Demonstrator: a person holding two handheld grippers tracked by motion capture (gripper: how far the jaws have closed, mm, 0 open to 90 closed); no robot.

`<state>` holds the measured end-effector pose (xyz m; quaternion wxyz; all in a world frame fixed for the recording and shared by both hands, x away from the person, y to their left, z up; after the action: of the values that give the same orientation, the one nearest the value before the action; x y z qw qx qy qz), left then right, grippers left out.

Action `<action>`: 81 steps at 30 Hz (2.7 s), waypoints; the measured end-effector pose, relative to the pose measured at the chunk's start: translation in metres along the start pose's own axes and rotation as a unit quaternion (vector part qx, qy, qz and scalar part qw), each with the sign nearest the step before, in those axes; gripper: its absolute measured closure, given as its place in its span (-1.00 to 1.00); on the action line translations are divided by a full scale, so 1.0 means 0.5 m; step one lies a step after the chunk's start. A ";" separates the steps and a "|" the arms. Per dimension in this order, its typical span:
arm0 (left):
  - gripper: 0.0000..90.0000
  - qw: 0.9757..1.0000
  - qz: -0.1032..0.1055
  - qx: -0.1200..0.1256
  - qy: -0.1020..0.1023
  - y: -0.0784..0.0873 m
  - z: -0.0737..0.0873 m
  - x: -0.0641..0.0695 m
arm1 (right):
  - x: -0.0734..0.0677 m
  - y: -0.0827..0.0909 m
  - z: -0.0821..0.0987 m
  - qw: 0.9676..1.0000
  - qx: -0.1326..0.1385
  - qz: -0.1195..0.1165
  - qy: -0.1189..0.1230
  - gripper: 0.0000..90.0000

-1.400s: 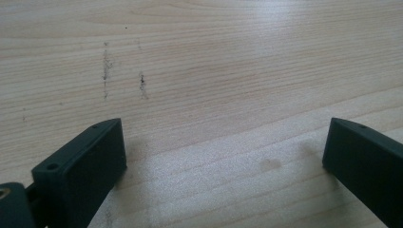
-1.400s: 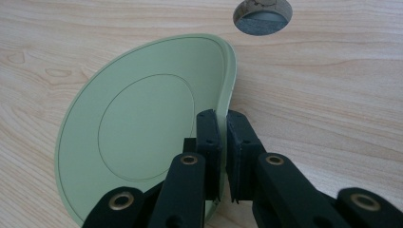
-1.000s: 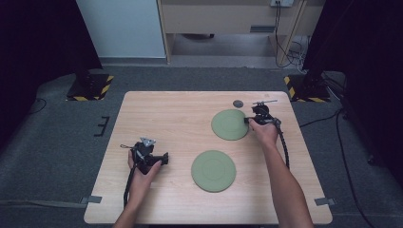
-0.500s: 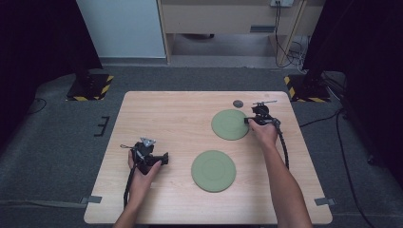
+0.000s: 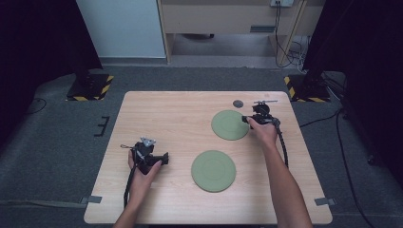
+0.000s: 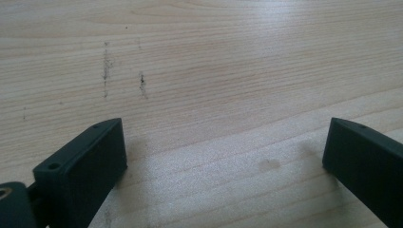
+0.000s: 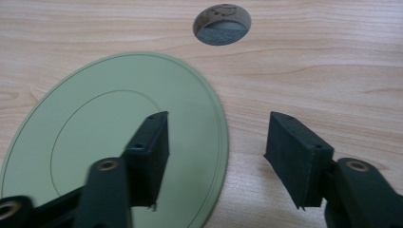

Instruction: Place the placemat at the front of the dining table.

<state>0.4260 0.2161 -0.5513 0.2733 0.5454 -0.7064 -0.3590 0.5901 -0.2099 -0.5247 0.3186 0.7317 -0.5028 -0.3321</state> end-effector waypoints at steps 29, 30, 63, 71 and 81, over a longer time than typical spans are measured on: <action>-1.00 1.000 0.005 -0.001 -0.005 0.001 0.001 0.001 | -0.019 0.055 -0.009 1.000 0.013 0.020 0.016 -0.82; -1.00 1.000 0.005 -0.001 -0.005 0.001 0.001 0.001 | -0.019 0.055 -0.009 1.000 0.013 0.020 0.016 -0.82; -1.00 0.999 0.023 -0.001 -0.028 0.006 0.008 -0.006 | -0.021 0.199 0.068 0.998 0.032 0.030 0.035 -0.85; -1.00 0.999 0.023 -0.001 -0.028 0.006 0.008 -0.006 | -0.013 0.208 0.092 0.999 0.028 0.027 0.038 -0.86; -1.00 0.999 0.023 -0.001 -0.028 0.006 0.008 -0.006 | -0.009 0.202 0.120 0.999 0.016 0.026 0.043 -0.86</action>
<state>0.4220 0.2201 -0.5513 0.2626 0.5187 -0.7254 -0.3686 0.4877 -0.2432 -0.4779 0.3369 0.7372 -0.5125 -0.2835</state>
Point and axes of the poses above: each handheld gripper's, and its own axes: y roughly backward along the jaws, z roughly out of its underside, x roughly to its right, the point moved 2 cm from there along -y, roughly forward along the jaws, and after that the axes turned 8 degrees about -x, right-handed, at the moved point
